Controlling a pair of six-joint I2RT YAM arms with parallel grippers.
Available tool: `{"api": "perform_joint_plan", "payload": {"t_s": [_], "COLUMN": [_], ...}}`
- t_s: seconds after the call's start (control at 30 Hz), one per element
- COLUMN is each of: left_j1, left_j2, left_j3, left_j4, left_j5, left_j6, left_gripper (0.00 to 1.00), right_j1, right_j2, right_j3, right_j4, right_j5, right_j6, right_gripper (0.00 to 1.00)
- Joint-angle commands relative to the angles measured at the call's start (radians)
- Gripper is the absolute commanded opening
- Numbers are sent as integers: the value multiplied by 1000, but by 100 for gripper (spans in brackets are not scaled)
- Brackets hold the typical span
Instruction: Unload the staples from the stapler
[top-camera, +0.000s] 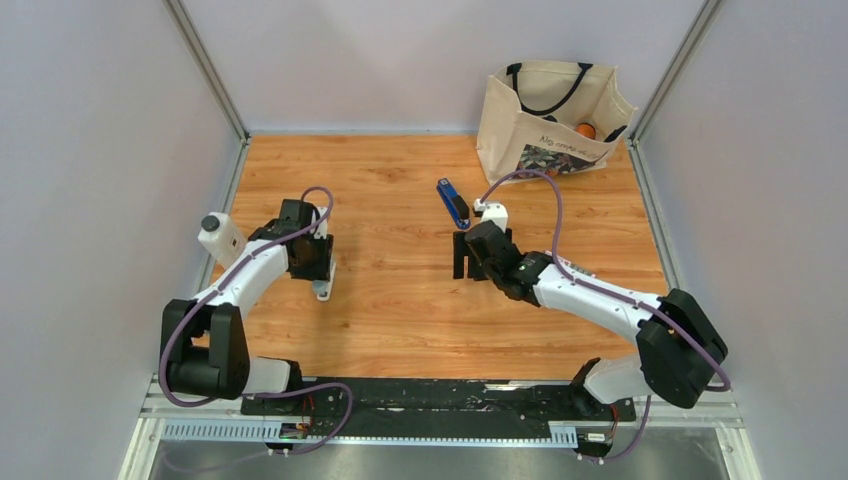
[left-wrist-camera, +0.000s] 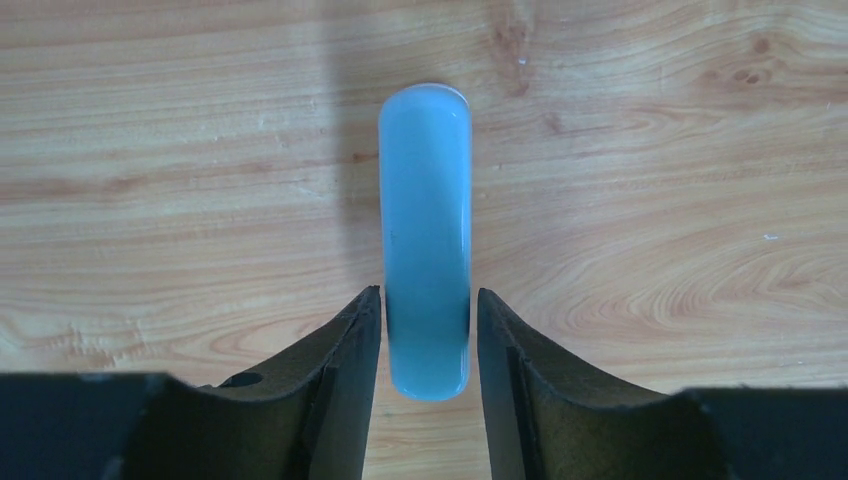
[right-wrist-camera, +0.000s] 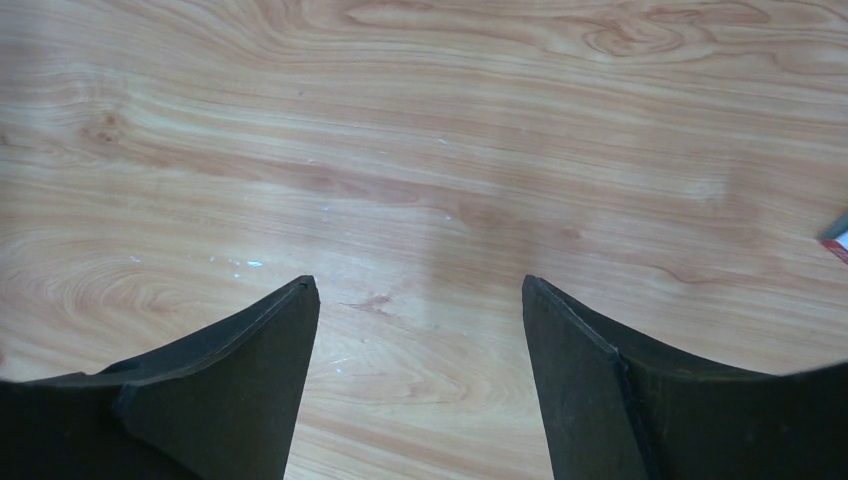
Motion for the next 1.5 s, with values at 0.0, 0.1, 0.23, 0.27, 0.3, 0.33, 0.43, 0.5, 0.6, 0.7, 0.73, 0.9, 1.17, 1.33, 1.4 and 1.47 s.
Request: {"api": "perform_joint_plan", "payload": {"t_s": [0.0,0.1,0.23,0.27,0.3,0.33,0.43,0.5,0.6,0.7,0.73,0.9,1.17,1.33,1.4,1.47], "left_j1": [-28,-39,-40,-40,-42,-40,-39,-11,68,140,159,262,496,544,550,552], "left_j2": [-28,-45,-104,-115,-125,-131,-154,-183,-236,-260,-263,-286,-189,-126,-140,-163], "left_j3": [0,7,24,38,65,99,182,214,254,300,314,308,377,389,368,348], "left_j4": [57,53,28,10,-8,-40,-120,-145,-177,-229,-249,-298,-399,-470,-461,-446], "left_j5": [-13,31,91,110,134,143,119,110,162,176,180,252,504,542,539,530], "left_j6": [-22,-25,-28,-27,-19,-12,22,39,51,68,87,176,284,346,360,364], "left_gripper": [58,76,83,83,84,84,84,84,84,85,85,85,86,86,86,86], "right_j1": [33,58,84,90,99,108,148,189,238,281,291,326,395,412,417,420], "right_j2": [27,40,73,86,103,122,204,275,376,477,508,634,823,896,916,939], "right_j3": [65,82,117,134,148,169,272,359,490,612,642,790,1048,1120,1136,1156], "right_j4": [30,37,21,11,3,-5,-52,-97,-133,-143,-146,-164,-235,-213,-203,-200], "right_j5": [20,8,9,17,25,34,60,86,95,80,71,19,23,9,6,8], "right_j6": [36,39,50,58,67,73,85,101,95,85,84,81,84,102,105,105], "right_gripper": [78,78,79,79,79,81,84,85,87,87,87,86,85,83,82,82]}}
